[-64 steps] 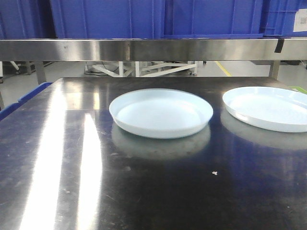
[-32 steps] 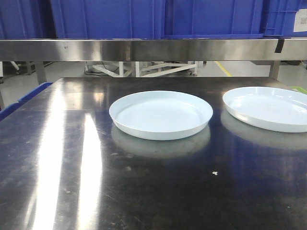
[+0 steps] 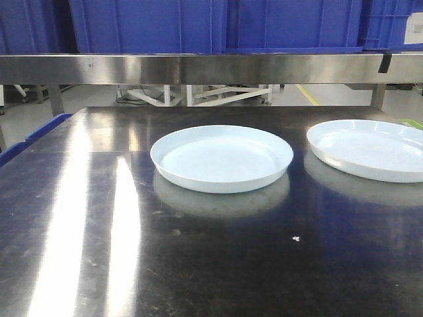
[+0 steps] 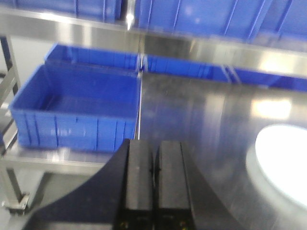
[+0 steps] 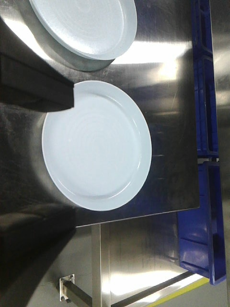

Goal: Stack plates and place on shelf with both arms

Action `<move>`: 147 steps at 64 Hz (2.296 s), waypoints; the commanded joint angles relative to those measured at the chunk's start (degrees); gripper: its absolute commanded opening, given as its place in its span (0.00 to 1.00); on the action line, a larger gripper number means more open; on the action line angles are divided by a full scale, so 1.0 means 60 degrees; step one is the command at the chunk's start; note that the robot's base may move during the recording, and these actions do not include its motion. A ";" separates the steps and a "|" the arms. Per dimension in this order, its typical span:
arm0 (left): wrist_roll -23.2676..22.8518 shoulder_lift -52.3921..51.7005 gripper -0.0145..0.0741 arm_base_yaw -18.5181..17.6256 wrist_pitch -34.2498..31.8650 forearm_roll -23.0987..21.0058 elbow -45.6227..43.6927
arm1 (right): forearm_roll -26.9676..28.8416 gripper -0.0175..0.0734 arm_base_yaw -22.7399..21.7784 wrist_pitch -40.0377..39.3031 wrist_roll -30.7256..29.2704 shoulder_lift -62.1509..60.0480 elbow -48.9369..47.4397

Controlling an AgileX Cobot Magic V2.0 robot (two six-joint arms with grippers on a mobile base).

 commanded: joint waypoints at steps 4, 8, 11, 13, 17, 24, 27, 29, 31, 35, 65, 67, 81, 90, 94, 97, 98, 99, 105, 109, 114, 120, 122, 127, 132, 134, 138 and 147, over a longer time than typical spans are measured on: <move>-0.0107 -0.0255 0.26 -0.0005 -0.0937 0.0172 0.0266 | -0.0089 0.77 -0.0053 -0.0686 -0.0022 -0.0034 -0.0389; -0.0107 -0.0277 0.26 -0.0005 -0.0918 0.0272 0.0356 | -0.0089 0.77 -0.0053 -0.0675 -0.0022 -0.0034 -0.0389; -0.0107 -0.0277 0.26 -0.0005 -0.0894 0.0309 0.0378 | -0.0089 0.77 -0.0053 -0.0675 -0.0022 -0.0034 -0.0389; -0.0107 -0.0277 0.26 -0.0005 -0.0894 0.0309 0.0376 | -0.0089 0.77 -0.0053 -0.0675 -0.0022 -0.0034 -0.0389; -0.0107 -0.0277 0.26 -0.0005 -0.0894 0.0309 0.0376 | -0.0089 0.77 -0.0053 -0.0675 -0.0022 -0.0034 -0.0389; -0.0107 -0.0277 0.26 -0.0005 -0.0894 0.0309 0.0376 | -0.0089 0.77 -0.0053 -0.0675 -0.0022 -0.0034 -0.0389; -0.0107 -0.0277 0.26 -0.0005 -0.0894 0.0309 0.0376 | -0.0089 0.76 -0.0053 -0.0675 -0.0022 -0.0034 -0.0389; -0.0107 -0.0277 0.26 -0.0005 -0.0894 0.0309 0.0376 | -0.0089 0.74 -0.0053 -0.0675 -0.0022 -0.0034 -0.0389; -0.0107 -0.0277 0.26 -0.0005 -0.0894 0.0309 0.0376 | -0.0089 0.71 -0.0053 -0.0675 -0.0022 -0.0034 -0.0389; -0.0107 -0.0277 0.26 -0.0005 -0.0894 0.0309 0.0376 | -0.0089 0.61 -0.0053 -0.0643 -0.0022 -0.0034 -0.0389; -0.0107 -0.0277 0.26 -0.0005 -0.0894 0.0309 0.0376 | -0.0089 0.30 -0.0053 -0.0403 -0.0022 -0.0034 -0.0389; -0.0107 -0.0277 0.26 -0.0005 -0.0894 0.0309 0.0376 | -0.0089 0.34 -0.0053 -0.0425 -0.0022 -0.0034 -0.0389; -0.0107 -0.0277 0.26 -0.0005 -0.0894 0.0309 0.0376 | -0.0089 0.68 -0.0053 -0.0540 -0.0022 0.0185 -0.0389; -0.0107 -0.0277 0.26 -0.0005 -0.0894 0.0309 0.0376 | -0.0089 0.65 -0.0053 -0.0334 -0.0022 0.0655 -0.0389; -0.0107 -0.0277 0.26 -0.0005 -0.0894 0.0309 0.0376 | -0.0089 0.64 -0.0053 -0.0308 -0.0022 0.0884 -0.0389; -0.0107 -0.0277 0.26 -0.0005 -0.0894 0.0309 0.0376 | -0.0089 0.63 -0.0053 -0.0354 -0.0022 0.1060 -0.0389; -0.0107 -0.0277 0.26 -0.0005 -0.0894 0.0309 0.0376 | -0.0089 0.63 -0.0053 -0.0378 -0.0022 0.1136 -0.0389; -0.0107 -0.0277 0.26 -0.0005 -0.0894 0.0309 0.0376 | -0.0089 0.63 -0.0053 -0.0409 -0.0022 0.1185 -0.0389; -0.0107 -0.0277 0.26 -0.0005 -0.0894 0.0309 0.0376 | -0.0154 0.62 -0.0066 -0.0646 -0.0022 0.1536 -0.0400; -0.0107 -0.0277 0.26 -0.0005 -0.0894 0.0309 0.0376 | -0.0154 0.62 -0.0066 -0.0831 -0.0022 0.1988 -0.0503; -0.0107 -0.0277 0.26 -0.0005 -0.0894 0.0309 0.0376 | -0.0154 0.62 -0.0085 -0.0928 -0.0022 0.2624 -0.0843; -0.0107 -0.0277 0.26 -0.0005 -0.0894 0.0309 0.0376 | -0.0154 0.62 -0.0332 -0.1079 -0.0022 0.3507 -0.1429; -0.0107 -0.0277 0.26 -0.0005 -0.0894 0.0309 0.0376 | -0.0154 0.62 -0.0446 -0.1080 -0.0022 0.3818 -0.1619; -0.0107 -0.0277 0.26 -0.0005 -0.0894 0.0309 0.0376 | -0.0154 0.62 -0.0792 -0.1061 -0.0022 0.4425 -0.2123; -0.0107 -0.0277 0.26 -0.0005 -0.0894 0.0309 0.0376 | -0.0154 0.62 -0.1097 -0.1039 -0.0022 0.5085 -0.2563; -0.0107 -0.0277 0.26 -0.0005 -0.0894 0.0309 0.0376 | -0.0154 0.62 -0.1207 -0.1039 -0.0022 0.5285 -0.2740; -0.0107 -0.0277 0.26 -0.0005 -0.0894 0.0309 0.0376 | -0.0154 0.62 -0.1326 -0.1039 -0.0022 0.5711 -0.2995; -0.0107 -0.0277 0.26 -0.0005 -0.0894 0.0309 0.0376 | -0.0154 0.62 -0.1471 -0.1039 -0.0022 0.6539 -0.3530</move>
